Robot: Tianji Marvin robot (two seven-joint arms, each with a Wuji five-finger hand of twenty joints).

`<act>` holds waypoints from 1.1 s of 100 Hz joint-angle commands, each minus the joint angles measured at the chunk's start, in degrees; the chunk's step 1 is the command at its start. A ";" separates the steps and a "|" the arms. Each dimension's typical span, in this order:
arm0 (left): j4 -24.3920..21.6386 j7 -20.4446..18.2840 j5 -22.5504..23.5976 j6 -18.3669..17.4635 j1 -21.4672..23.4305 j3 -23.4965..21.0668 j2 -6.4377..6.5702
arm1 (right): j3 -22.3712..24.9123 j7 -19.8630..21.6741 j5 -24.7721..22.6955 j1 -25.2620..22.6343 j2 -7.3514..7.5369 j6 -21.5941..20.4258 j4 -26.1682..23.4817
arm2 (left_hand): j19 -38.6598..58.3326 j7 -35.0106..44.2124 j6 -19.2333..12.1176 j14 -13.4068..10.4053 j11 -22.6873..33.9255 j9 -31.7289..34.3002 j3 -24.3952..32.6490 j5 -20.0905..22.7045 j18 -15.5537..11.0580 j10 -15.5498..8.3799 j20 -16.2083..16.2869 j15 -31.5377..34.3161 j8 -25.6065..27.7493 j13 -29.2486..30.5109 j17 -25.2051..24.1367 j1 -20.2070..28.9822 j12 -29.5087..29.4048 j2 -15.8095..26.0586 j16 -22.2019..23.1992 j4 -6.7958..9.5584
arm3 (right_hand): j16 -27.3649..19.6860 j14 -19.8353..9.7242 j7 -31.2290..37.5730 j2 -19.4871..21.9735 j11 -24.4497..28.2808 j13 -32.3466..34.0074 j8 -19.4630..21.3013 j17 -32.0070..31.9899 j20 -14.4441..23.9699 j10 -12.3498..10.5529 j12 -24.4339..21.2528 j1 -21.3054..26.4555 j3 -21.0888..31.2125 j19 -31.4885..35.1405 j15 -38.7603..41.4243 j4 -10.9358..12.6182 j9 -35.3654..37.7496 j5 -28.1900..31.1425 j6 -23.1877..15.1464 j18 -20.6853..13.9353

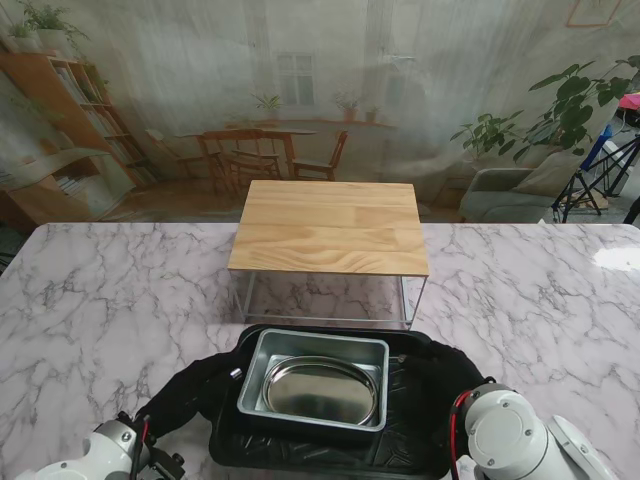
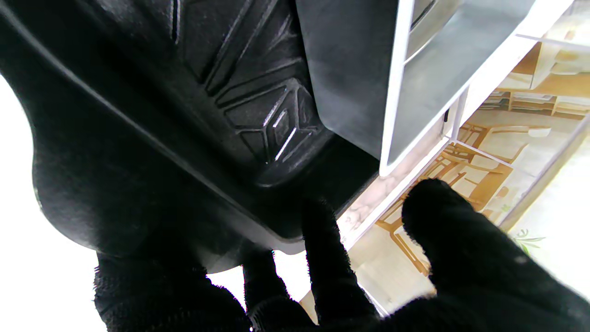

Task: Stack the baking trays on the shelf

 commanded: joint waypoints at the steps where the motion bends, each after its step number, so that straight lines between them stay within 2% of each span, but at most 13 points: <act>1: -6.94 -4.59 -1.40 -3.98 -1.09 3.81 -0.86 | -3.15 3.64 2.58 -0.66 -1.66 -3.92 -5.93 | 3.68 0.80 0.08 -15.99 0.84 1.09 -0.86 1.14 -20.49 -0.18 0.68 14.02 0.40 14.27 6.58 1.97 0.92 0.82 0.10 1.47 | -0.19 -23.84 0.07 -1.51 7.30 11.33 -0.78 5.77 -0.80 -5.42 1.60 0.87 1.73 5.30 6.80 -0.71 3.42 1.44 1.43 -13.98; 27: -9.60 -7.15 -1.73 -4.93 -0.97 2.82 -0.27 | -1.34 5.56 1.93 -2.61 -1.12 -6.33 -9.10 | 3.61 1.01 0.09 -16.08 0.80 1.22 -0.90 1.22 -20.69 -0.21 0.50 13.96 0.33 14.29 6.77 2.21 0.94 0.81 -0.01 1.49 | -0.11 -23.69 -0.16 -1.72 7.91 11.85 -0.65 6.03 -0.99 -5.00 1.80 1.04 2.25 5.25 7.08 -0.76 4.86 1.99 1.75 -14.22; 58: -11.74 -9.30 -1.51 -7.69 -0.55 1.36 0.28 | -0.21 7.13 1.75 -2.97 -0.79 -10.38 -9.84 | 3.61 1.18 0.14 -16.18 0.90 1.75 -0.84 1.44 -20.81 -0.13 0.35 14.09 0.30 14.71 7.18 2.53 0.98 0.76 -0.03 1.52 | -0.06 -23.65 -0.36 -1.85 8.04 12.67 -0.54 6.36 -1.21 -4.75 1.92 1.03 2.69 5.22 7.36 -0.82 5.20 2.77 1.96 -14.30; 78: -11.62 -9.65 -1.55 -7.88 -0.83 1.64 0.39 | 0.47 6.08 3.08 -3.72 -1.20 -12.22 -10.05 | 3.55 1.35 0.22 -16.19 0.96 2.12 -0.73 1.76 -20.78 0.03 0.22 14.11 0.31 14.86 7.50 3.14 1.00 0.74 -0.05 1.56 | -0.05 -23.54 -0.40 -2.30 7.96 13.07 -0.42 6.62 -1.39 -4.63 1.94 1.36 3.36 5.22 7.50 -0.88 5.67 3.51 2.17 -14.38; 110: -11.17 -10.03 -1.07 -8.37 -1.51 2.42 0.57 | 2.44 5.12 3.84 -5.34 -1.58 -18.17 -10.57 | 3.58 1.76 0.28 -16.27 1.05 2.68 -0.72 2.40 -20.89 0.00 0.09 14.17 0.45 15.15 7.84 4.03 1.06 0.67 -0.06 1.55 | -0.04 -23.62 -0.33 -2.75 7.97 13.50 -0.33 7.12 -1.65 -4.51 2.01 1.01 4.08 5.18 7.63 -1.00 6.15 4.01 2.20 -14.48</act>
